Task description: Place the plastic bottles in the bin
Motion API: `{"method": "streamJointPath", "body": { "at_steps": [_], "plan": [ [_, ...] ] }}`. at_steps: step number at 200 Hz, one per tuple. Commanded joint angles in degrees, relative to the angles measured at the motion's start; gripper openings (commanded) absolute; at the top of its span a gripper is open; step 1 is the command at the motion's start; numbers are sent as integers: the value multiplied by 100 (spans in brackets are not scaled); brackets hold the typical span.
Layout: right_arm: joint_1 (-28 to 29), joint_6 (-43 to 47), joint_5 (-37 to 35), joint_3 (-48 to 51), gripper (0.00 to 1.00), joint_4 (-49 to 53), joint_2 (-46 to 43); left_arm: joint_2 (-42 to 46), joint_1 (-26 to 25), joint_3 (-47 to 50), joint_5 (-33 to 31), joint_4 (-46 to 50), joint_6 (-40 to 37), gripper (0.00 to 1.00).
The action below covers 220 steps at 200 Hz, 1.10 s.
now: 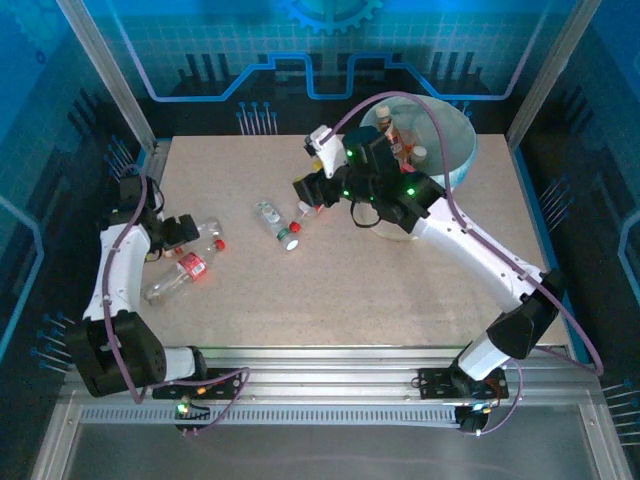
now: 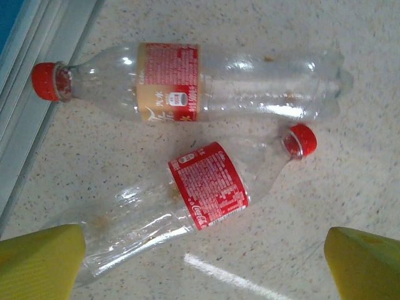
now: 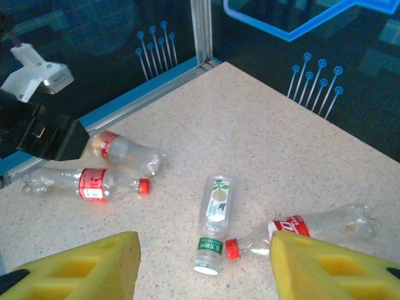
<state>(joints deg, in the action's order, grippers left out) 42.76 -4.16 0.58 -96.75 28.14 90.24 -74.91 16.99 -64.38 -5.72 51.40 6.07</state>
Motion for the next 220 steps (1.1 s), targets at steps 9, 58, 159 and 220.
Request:
{"method": "streamJointPath", "body": {
  "at_steps": [9, 58, 159, 220],
  "plan": [
    [76, 140, 172, 99, 59, 66, -15, 162, -221, 595, -41, -81, -1592, 99],
    [58, 489, 288, -125, 59, 353, 41, 108, -372, 1340, -377, -369, -2512, 99],
    [34, 445, 466, 70, 59, 353, -84, -1294, -569, 1195, -530, -543, -2207, 89],
    [-6, 416, 445, 137, 59, 357, -146, -1532, -1123, 1464, -332, -734, -2240, 80]
  ]
}}
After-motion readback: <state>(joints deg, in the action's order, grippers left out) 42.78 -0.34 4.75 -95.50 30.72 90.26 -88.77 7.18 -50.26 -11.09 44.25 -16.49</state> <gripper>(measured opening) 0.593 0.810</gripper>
